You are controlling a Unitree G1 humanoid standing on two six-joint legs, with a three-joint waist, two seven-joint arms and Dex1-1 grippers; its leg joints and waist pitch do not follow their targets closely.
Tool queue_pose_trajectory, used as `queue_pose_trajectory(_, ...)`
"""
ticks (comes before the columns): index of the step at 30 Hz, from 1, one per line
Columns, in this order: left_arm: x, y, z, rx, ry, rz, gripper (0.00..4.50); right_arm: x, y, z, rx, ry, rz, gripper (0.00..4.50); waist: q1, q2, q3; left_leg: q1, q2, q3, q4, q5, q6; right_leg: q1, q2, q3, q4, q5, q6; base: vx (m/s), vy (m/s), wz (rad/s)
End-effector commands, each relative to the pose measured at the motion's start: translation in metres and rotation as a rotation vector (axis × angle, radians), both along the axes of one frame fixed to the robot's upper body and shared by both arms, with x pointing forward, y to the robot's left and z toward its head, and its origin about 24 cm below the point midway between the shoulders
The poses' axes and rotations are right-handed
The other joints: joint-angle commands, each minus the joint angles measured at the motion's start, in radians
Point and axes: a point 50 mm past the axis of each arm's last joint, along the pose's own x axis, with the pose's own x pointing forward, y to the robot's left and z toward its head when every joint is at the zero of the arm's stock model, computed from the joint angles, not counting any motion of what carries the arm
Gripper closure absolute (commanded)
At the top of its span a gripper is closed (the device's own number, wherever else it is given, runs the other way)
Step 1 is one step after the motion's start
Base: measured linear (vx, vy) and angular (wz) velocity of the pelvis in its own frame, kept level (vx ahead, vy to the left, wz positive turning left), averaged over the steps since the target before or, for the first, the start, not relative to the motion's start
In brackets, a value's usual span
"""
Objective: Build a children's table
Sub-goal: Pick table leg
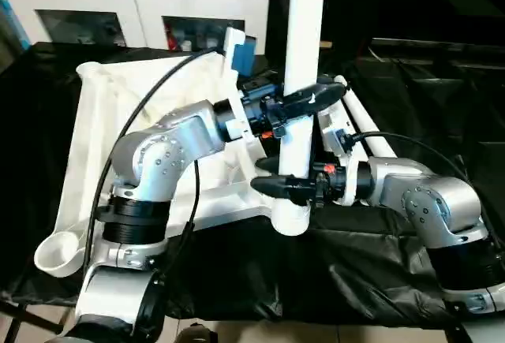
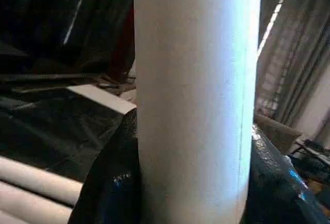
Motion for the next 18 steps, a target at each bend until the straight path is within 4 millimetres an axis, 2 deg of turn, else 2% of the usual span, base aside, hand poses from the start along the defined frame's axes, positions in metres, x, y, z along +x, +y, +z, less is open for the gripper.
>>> queue_pose_trajectory(1,-0.005,-0.001,0.013,-0.040,-0.052,-0.051,2.68,0.000,-0.001,0.005,-0.015,-0.018,0.010,2.30,0.003,0.004,-0.075,0.033,0.034,-0.010,-0.062,-0.128,0.001,0.042,-0.049,0.018,-0.058,0.095,-0.271,0.000,0.000,0.00)
queue_pose_trajectory(3,-0.005,0.000,0.014,-0.051,-0.051,-0.059,2.69,0.000,0.000,0.005,-0.012,-0.016,0.010,2.50,0.003,0.005,-0.075,0.034,0.034,-0.010,-0.062,-0.129,0.002,0.042,-0.049,0.017,-0.058,0.097,-0.274,0.000,0.000,0.00)
queue_pose_trajectory(12,-0.006,0.001,0.014,-0.067,-0.037,-0.081,2.69,-0.002,0.002,0.004,0.003,-0.011,-0.009,2.60,0.003,0.004,-0.075,0.034,0.034,-0.009,-0.063,-0.140,-0.005,0.042,-0.049,0.018,-0.059,0.073,-0.271,0.000,0.000,0.00)
queue_pose_trajectory(14,0.002,0.001,0.011,-0.044,-0.025,0.036,2.13,0.003,0.003,0.003,-0.006,-0.040,-0.090,2.61,0.003,0.002,-0.075,0.034,0.035,-0.009,-0.062,-0.133,-0.005,0.042,-0.049,0.018,-0.058,0.084,-0.271,0.000,0.000,0.00)
queue_pose_trajectory(16,0.007,0.002,0.010,-0.039,-0.005,0.111,1.99,0.014,0.005,0.001,-0.038,-0.063,-0.204,2.61,0.002,-0.001,-0.074,0.032,0.034,-0.009,-0.062,-0.124,-0.008,0.040,-0.050,0.018,-0.058,0.085,-0.269,0.000,0.000,0.00)
queue_pose_trajectory(18,0.010,0.002,0.008,-0.025,0.001,0.165,1.97,0.019,0.007,-0.001,-0.055,-0.069,-0.266,2.62,0.002,0.002,-0.075,0.034,0.035,-0.009,-0.064,-0.136,-0.020,0.040,-0.051,0.019,-0.060,0.061,-0.261,0.000,0.000,0.00)
